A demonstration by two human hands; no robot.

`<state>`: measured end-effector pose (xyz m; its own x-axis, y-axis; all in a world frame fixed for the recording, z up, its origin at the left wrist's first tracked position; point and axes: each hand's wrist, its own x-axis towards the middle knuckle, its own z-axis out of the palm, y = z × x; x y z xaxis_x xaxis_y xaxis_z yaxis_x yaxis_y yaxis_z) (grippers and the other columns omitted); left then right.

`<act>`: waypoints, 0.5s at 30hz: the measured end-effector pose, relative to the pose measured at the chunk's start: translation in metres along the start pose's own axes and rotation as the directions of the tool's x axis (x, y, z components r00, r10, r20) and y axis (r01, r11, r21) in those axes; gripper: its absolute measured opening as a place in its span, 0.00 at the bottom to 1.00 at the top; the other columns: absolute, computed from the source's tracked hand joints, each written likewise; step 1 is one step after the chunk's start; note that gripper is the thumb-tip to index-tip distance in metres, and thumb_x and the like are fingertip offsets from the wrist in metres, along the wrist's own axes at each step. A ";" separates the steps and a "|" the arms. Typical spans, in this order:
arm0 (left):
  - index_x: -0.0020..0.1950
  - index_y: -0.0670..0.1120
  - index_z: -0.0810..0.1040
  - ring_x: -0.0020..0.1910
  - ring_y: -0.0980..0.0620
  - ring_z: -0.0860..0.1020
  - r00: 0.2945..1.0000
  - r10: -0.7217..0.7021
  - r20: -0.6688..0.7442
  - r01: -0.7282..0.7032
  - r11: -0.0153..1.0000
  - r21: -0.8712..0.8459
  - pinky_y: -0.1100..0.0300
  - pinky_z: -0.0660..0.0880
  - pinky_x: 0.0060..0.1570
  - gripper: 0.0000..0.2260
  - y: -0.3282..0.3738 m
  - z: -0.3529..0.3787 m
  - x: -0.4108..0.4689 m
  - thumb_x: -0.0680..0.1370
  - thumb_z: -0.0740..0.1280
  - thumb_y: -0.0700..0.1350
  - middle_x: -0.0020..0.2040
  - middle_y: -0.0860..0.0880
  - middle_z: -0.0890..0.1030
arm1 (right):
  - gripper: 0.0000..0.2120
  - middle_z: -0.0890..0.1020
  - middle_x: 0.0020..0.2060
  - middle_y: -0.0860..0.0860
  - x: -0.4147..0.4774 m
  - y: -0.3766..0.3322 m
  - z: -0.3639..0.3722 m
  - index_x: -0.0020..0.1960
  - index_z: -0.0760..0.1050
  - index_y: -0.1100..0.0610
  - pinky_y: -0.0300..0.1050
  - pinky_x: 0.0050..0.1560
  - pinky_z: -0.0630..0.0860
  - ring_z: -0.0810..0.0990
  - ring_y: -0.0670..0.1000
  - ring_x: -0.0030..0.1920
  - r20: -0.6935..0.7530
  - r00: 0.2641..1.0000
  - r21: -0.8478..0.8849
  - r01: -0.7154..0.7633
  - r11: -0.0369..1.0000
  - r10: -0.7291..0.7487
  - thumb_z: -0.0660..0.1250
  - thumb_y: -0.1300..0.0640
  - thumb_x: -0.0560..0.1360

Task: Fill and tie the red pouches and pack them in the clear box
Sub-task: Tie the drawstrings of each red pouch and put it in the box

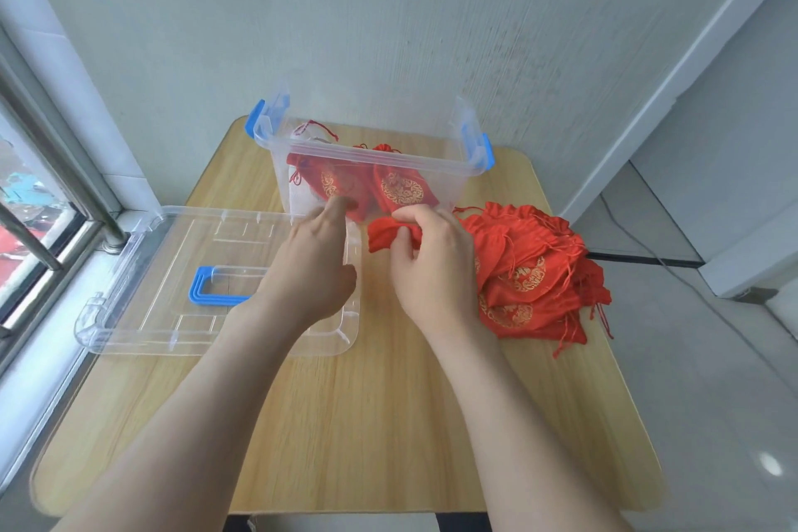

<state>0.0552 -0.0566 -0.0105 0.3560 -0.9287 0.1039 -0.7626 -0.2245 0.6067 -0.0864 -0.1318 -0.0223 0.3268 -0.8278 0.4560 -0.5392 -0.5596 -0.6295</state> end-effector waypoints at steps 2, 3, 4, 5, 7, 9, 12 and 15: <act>0.74 0.50 0.69 0.61 0.45 0.78 0.999 0.039 -0.007 -0.040 0.997 -0.059 0.54 0.72 0.57 0.35 0.006 -0.004 -0.003 0.71 0.78 0.37 0.66 0.50 0.76 | 0.11 0.86 0.47 0.46 -0.002 -0.007 -0.010 0.59 0.83 0.51 0.47 0.55 0.79 0.84 0.48 0.48 0.026 0.995 0.111 -0.103 0.989 0.101 0.69 0.61 0.78; 0.73 0.50 0.70 0.60 0.47 0.78 0.998 0.055 -0.009 -0.056 0.994 -0.091 0.55 0.73 0.57 0.35 0.009 -0.005 -0.005 0.70 0.80 0.39 0.65 0.53 0.77 | 0.11 0.86 0.44 0.45 -0.006 -0.010 -0.014 0.58 0.82 0.51 0.47 0.54 0.80 0.85 0.47 0.45 0.039 0.984 0.160 -0.177 0.971 0.173 0.70 0.60 0.78; 0.72 0.51 0.72 0.59 0.52 0.78 0.998 0.065 -0.014 -0.066 0.988 -0.137 0.59 0.73 0.57 0.33 0.012 -0.006 -0.008 0.70 0.81 0.41 0.63 0.56 0.77 | 0.11 0.86 0.41 0.45 -0.012 -0.011 -0.016 0.58 0.83 0.51 0.48 0.52 0.81 0.85 0.46 0.42 0.059 0.968 0.205 -0.250 0.946 0.244 0.72 0.59 0.77; 0.70 0.51 0.75 0.57 0.58 0.78 0.997 0.077 -0.014 -0.078 0.978 -0.192 0.66 0.72 0.55 0.29 0.015 -0.006 -0.011 0.72 0.80 0.42 0.61 0.59 0.78 | 0.11 0.86 0.38 0.45 -0.018 -0.012 -0.018 0.57 0.83 0.51 0.50 0.50 0.82 0.85 0.47 0.39 0.087 0.949 0.248 -0.315 0.916 0.303 0.74 0.59 0.76; 0.63 0.51 0.80 0.56 0.67 0.79 0.994 0.111 -0.013 -0.111 0.959 -0.261 0.74 0.72 0.53 0.16 0.023 -0.007 -0.017 0.77 0.77 0.42 0.56 0.63 0.81 | 0.10 0.86 0.36 0.47 -0.027 -0.012 -0.023 0.58 0.82 0.50 0.54 0.43 0.84 0.86 0.49 0.35 0.174 0.914 0.377 -0.406 0.833 0.367 0.76 0.57 0.77; 0.56 0.49 0.84 0.51 0.64 0.84 0.995 0.104 -0.010 -0.101 0.933 -0.347 0.68 0.78 0.53 0.06 0.027 -0.006 -0.023 0.80 0.74 0.40 0.50 0.58 0.87 | 0.12 0.88 0.40 0.50 -0.029 -0.015 -0.027 0.60 0.82 0.52 0.51 0.36 0.83 0.87 0.50 0.37 0.236 0.886 0.523 -0.462 0.716 0.400 0.76 0.56 0.78; 0.53 0.46 0.84 0.46 0.59 0.87 0.997 -0.074 0.021 0.075 0.858 -0.509 0.62 0.81 0.49 0.03 0.039 -0.006 -0.039 0.83 0.70 0.44 0.44 0.54 0.89 | 0.15 0.89 0.47 0.53 -0.026 -0.019 -0.036 0.63 0.82 0.55 0.41 0.39 0.82 0.88 0.48 0.43 0.275 0.879 0.636 -0.470 0.612 0.389 0.77 0.61 0.78; 0.55 0.47 0.83 0.48 0.57 0.87 0.959 -0.280 0.048 0.247 0.740 -0.625 0.55 0.83 0.52 0.06 0.047 -0.002 -0.048 0.85 0.67 0.47 0.46 0.53 0.89 | 0.18 0.89 0.49 0.50 -0.024 -0.021 -0.043 0.64 0.83 0.52 0.42 0.49 0.84 0.88 0.45 0.49 0.318 0.890 0.614 -0.455 0.645 0.325 0.75 0.65 0.77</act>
<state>0.0033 -0.0220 0.0151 0.5286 -0.8420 -0.1079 -0.1388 -0.2112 0.9675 -0.1164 -0.0987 0.0075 0.3624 -0.9320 0.0010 -0.0203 -0.0090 -0.9998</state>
